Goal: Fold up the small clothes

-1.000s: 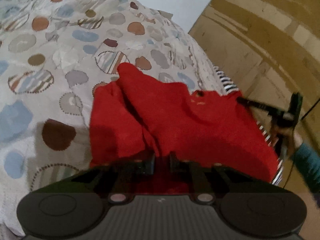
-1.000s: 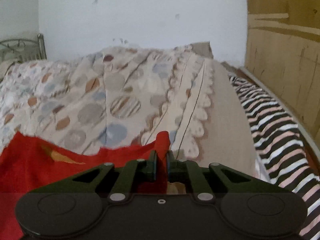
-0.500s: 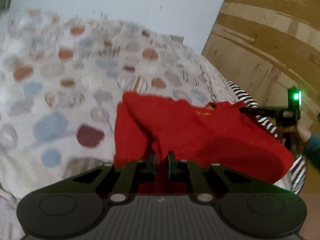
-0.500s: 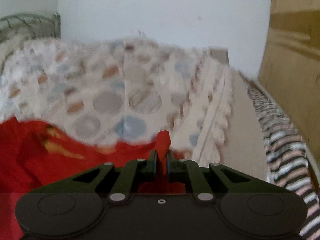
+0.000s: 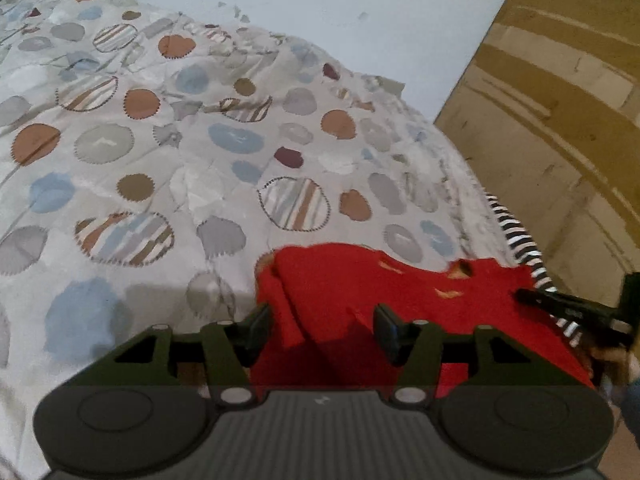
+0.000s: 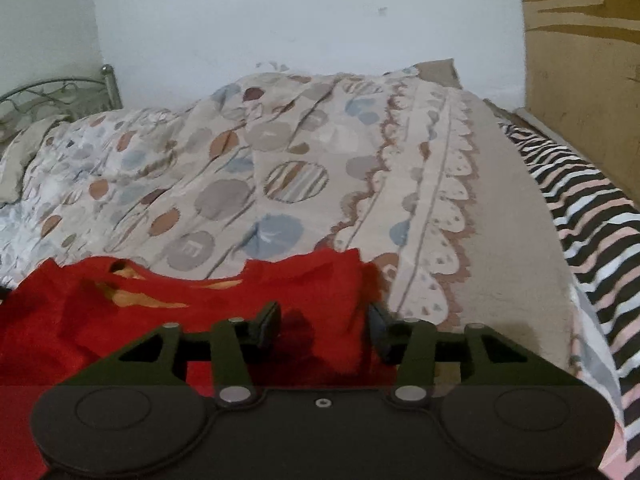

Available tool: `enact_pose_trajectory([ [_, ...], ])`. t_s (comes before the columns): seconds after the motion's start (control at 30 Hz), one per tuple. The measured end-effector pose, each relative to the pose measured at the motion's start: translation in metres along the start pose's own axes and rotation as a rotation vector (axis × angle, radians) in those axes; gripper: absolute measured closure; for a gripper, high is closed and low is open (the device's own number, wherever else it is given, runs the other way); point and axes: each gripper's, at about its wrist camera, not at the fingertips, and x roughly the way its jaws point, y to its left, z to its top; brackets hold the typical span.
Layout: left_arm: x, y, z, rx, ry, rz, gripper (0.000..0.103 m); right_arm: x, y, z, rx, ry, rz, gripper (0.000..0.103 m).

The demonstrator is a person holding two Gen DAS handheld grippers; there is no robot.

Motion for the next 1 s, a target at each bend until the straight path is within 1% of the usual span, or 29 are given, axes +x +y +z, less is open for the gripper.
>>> enact_pose_trajectory([
  [0.03, 0.006, -0.002, 0.003, 0.017, -0.004, 0.003, 0.067, 0.001, 0.002, 0.000, -0.009, 0.001, -0.006, 0.052],
  [0.07, 0.009, -0.004, 0.005, 0.047, -0.010, 0.009, 0.096, 0.001, 0.004, -0.001, -0.023, -0.007, -0.020, 0.060],
  [0.1, 0.010, -0.010, 0.007, 0.087, -0.025, 0.029, 0.096, 0.000, 0.005, -0.001, -0.036, -0.018, -0.033, 0.082],
  [0.13, 0.007, -0.016, 0.007, 0.117, -0.055, 0.056, 0.096, -0.001, 0.006, 0.000, -0.046, -0.030, -0.050, 0.094],
  [0.17, 0.003, -0.021, 0.007, 0.142, -0.091, 0.069, 0.097, -0.004, 0.006, 0.001, -0.046, -0.048, -0.056, 0.093],
  [0.2, -0.002, -0.025, 0.007, 0.157, -0.128, 0.071, 0.098, -0.008, 0.005, 0.002, -0.038, -0.072, -0.045, 0.093],
  [0.27, -0.013, -0.030, 0.006, 0.166, -0.213, 0.083, 0.098, -0.015, 0.004, 0.004, -0.031, -0.121, -0.034, 0.093],
  [0.33, -0.014, -0.031, 0.007, 0.163, -0.255, 0.104, 0.098, -0.017, 0.005, 0.007, -0.044, -0.154, -0.047, 0.093],
  [0.4, -0.001, -0.029, 0.010, 0.175, -0.233, 0.147, 0.098, -0.010, 0.006, 0.009, -0.055, -0.147, -0.082, 0.093],
  [0.47, 0.019, -0.019, 0.008, 0.158, -0.181, 0.187, 0.098, 0.003, 0.000, 0.008, -0.027, -0.115, -0.102, 0.093],
  [0.5, 0.025, -0.013, 0.007, 0.142, -0.158, 0.195, 0.098, 0.008, -0.003, 0.007, -0.018, -0.105, -0.110, 0.093],
  [0.57, 0.030, -0.006, 0.003, 0.144, -0.128, 0.199, 0.098, 0.015, -0.007, 0.000, -0.015, -0.102, -0.114, 0.093],
  [0.67, 0.032, -0.001, -0.005, 0.156, -0.116, 0.188, 0.096, 0.017, -0.013, -0.007, 0.014, -0.097, -0.088, 0.091],
  [0.73, 0.029, 0.001, -0.006, 0.132, -0.115, 0.164, 0.091, 0.013, -0.015, -0.006, 0.025, -0.098, -0.095, 0.082],
  [0.77, 0.026, 0.002, -0.006, 0.105, -0.115, 0.157, 0.085, 0.010, -0.015, -0.006, 0.025, -0.096, -0.102, 0.075],
  [0.8, 0.022, 0.003, -0.005, 0.078, -0.111, 0.148, 0.072, 0.006, -0.014, -0.005, 0.020, -0.097, -0.105, 0.070],
  [0.83, 0.019, 0.005, -0.006, 0.056, -0.110, 0.137, 0.064, 0.000, -0.014, -0.005, 0.009, -0.098, -0.110, 0.067],
  [0.87, 0.014, 0.006, -0.007, 0.030, -0.113, 0.131, 0.043, -0.008, -0.013, -0.005, -0.003, -0.102, -0.113, 0.056],
  [0.9, 0.007, 0.007, -0.009, 0.008, -0.119, 0.133, 0.025, -0.016, -0.012, -0.006, -0.008, -0.109, -0.115, 0.040],
  [0.97, -0.005, 0.006, -0.013, -0.029, -0.132, 0.136, 0.015, -0.039, -0.010, -0.011, -0.005, -0.135, -0.122, 0.024],
  [1.0, -0.011, 0.004, -0.016, -0.045, -0.134, 0.129, 0.012, -0.051, -0.007, -0.015, -0.004, -0.149, -0.119, 0.019],
])
